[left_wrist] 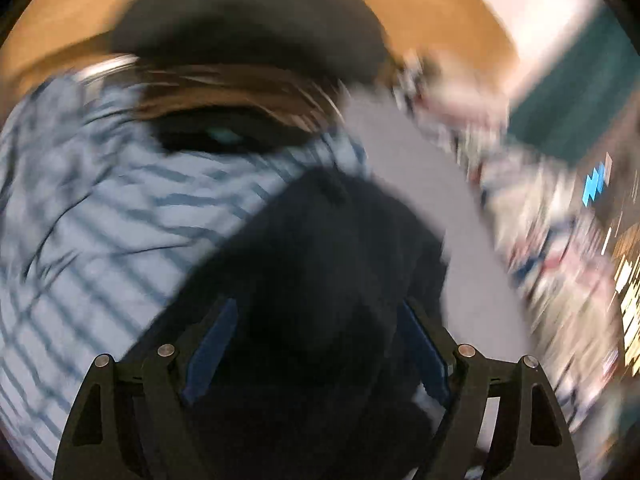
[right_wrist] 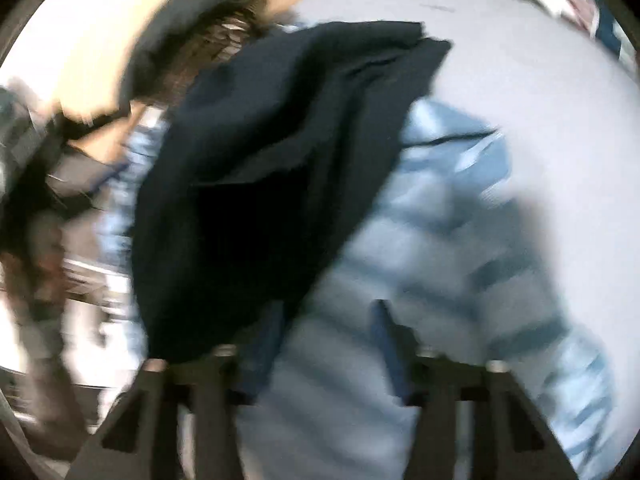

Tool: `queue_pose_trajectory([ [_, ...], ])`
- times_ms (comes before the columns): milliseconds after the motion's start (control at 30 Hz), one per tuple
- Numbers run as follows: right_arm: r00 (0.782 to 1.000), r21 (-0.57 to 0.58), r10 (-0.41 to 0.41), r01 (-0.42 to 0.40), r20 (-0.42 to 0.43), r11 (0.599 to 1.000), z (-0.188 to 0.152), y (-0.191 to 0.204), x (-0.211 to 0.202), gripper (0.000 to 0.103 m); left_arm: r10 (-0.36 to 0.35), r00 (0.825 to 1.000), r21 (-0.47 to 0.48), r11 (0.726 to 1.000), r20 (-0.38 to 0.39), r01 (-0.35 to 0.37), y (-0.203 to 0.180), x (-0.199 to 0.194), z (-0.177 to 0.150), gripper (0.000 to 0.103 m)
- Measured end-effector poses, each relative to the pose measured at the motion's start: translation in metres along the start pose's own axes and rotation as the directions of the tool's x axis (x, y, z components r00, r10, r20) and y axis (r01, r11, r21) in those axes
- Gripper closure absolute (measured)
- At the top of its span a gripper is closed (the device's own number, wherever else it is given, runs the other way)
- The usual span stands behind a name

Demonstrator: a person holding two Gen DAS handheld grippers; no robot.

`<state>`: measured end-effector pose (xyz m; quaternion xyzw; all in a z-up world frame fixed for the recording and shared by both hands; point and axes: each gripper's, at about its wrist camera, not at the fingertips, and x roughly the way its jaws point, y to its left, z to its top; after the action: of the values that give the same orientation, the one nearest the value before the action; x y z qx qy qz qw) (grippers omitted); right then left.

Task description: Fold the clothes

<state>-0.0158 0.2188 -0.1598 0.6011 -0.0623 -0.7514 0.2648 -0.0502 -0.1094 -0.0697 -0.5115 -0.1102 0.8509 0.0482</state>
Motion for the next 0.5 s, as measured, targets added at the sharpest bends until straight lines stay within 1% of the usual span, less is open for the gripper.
queue_pose_trajectory([
  [33, 0.997, -0.016, -0.076, 0.076, -0.024, 0.997, 0.002, -0.001, 0.012, 0.065, 0.056, 0.997, 0.078, 0.996, -0.054, -0.052, -0.014, 0.018, -0.005, 0.038],
  [67, 0.987, -0.033, -0.152, 0.151, -0.048, 0.988, 0.005, -0.001, 0.024, 0.076, 0.135, 0.984, 0.153, 0.981, -0.118, -0.116, -0.024, 0.039, -0.015, 0.047],
  [100, 0.975, -0.060, -0.219, 0.217, -0.036, 0.974, 0.007, -0.001, 0.033, 0.086, 0.184, 0.972, 0.171, 0.973, -0.147, -0.158, -0.022, 0.051, -0.026, 0.056],
  [133, 0.959, -0.070, -0.284, 0.283, -0.003, 0.956, 0.012, -0.002, 0.031, 0.087, 0.232, 0.957, 0.190, 0.962, -0.175, -0.199, -0.019, 0.062, -0.036, 0.057],
  [167, 0.937, -0.078, -0.347, 0.349, 0.031, 0.934, 0.016, -0.003, 0.029, 0.088, 0.269, 0.944, 0.201, 0.952, -0.193, -0.231, -0.016, 0.069, -0.046, 0.057],
  [200, 0.911, -0.084, -0.408, 0.412, 0.066, 0.907, 0.021, -0.004, 0.027, 0.087, 0.268, 0.947, 0.182, 0.954, -0.177, -0.236, -0.009, 0.063, -0.052, 0.057],
  [233, 0.874, -0.090, -0.476, 0.484, 0.094, 0.870, 0.025, -0.008, 0.025, 0.087, 0.268, 0.950, 0.164, 0.956, -0.161, -0.242, -0.002, 0.057, -0.058, 0.057],
  [267, 0.841, -0.091, -0.531, 0.539, 0.102, 0.837, 0.032, -0.017, 0.024, 0.087, 0.266, 0.952, 0.144, 0.959, -0.151, -0.245, 0.005, 0.051, -0.063, 0.057],
  [333, 0.855, -0.034, -0.515, 0.517, 0.066, 0.855, 0.048, -0.050, 0.025, 0.089, 0.259, 0.950, 0.100, 0.964, -0.172, -0.244, 0.017, 0.043, -0.072, 0.057],
  [367, 0.857, 0.004, -0.510, 0.511, 0.073, 0.860, 0.055, -0.063, 0.021, 0.089, 0.263, 0.949, 0.093, 0.964, -0.173, -0.250, 0.020, 0.039, -0.077, 0.057],
  [433, 0.849, 0.064, -0.523, 0.520, 0.075, 0.852, 0.076, -0.082, 0.016, 0.089, 0.273, 0.946, 0.083, 0.961, -0.174, -0.262, 0.025, 0.031, -0.088, 0.056],
  [467, 0.844, 0.098, -0.532, 0.524, 0.075, 0.846, 0.085, -0.090, 0.015, 0.075, 0.287, 0.943, 0.097, 0.957, -0.169, -0.274, 0.024, 0.028, -0.095, 0.056],
  [500, 0.846, 0.117, -0.529, 0.521, 0.063, 0.846, 0.091, -0.095, 0.017, 0.068, 0.300, 0.940, 0.110, 0.952, -0.165, -0.285, 0.023, 0.024, -0.100, 0.056],
])
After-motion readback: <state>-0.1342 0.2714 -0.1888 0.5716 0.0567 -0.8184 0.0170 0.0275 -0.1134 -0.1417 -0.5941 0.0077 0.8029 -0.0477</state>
